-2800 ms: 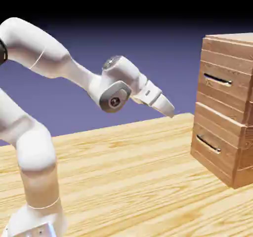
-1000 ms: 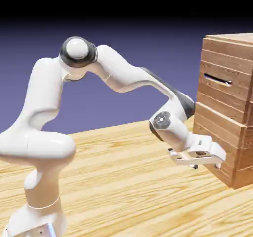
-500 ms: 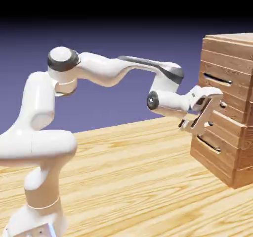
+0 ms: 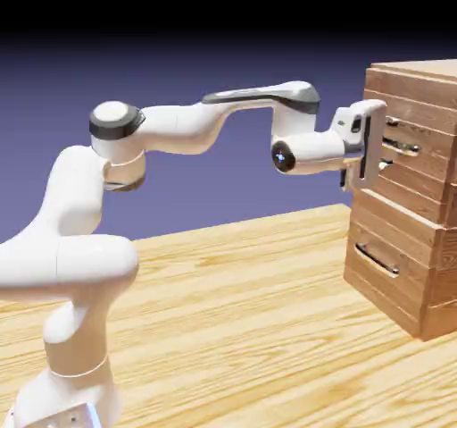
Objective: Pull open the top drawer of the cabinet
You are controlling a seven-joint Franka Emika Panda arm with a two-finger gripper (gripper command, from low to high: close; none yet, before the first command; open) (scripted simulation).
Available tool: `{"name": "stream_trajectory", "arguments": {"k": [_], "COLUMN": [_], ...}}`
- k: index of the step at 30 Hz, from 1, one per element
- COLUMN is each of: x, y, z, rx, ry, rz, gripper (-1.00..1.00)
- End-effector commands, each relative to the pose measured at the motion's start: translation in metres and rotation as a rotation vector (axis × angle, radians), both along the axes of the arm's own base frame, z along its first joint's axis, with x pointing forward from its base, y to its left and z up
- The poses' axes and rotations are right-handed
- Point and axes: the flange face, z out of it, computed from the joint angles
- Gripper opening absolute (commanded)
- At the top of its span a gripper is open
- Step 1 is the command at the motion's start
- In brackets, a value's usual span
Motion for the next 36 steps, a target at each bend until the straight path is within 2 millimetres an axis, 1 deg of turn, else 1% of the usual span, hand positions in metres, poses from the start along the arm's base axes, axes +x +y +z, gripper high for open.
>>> {"name": "stream_trajectory", "arguments": {"k": [1,8,17,18,19,24,26,36], "x": [-0.009,-0.078,-0.179,-0.186,-0.188,-0.18,-0.182,-0.275], "y": [0.0,0.0,0.0,0.0,0.0,0.0,0.0,0.0], "z": [0.0,0.0,0.0,0.0,0.0,0.0,0.0,0.0], "rx": [0.0,0.0,0.001,0.002,0.002,0.002,0.001,0.001], "ry": [0.0,0.0,0.0,-0.001,-0.002,-0.003,-0.001,0.0], "rz": [0.0,0.0,0.0,0.001,0.003,0.004,0.001,0.0], "gripper": [-1.0,-1.0,-1.0,-1.0,-1.0,-1.0,-1.0,-1.0]}}
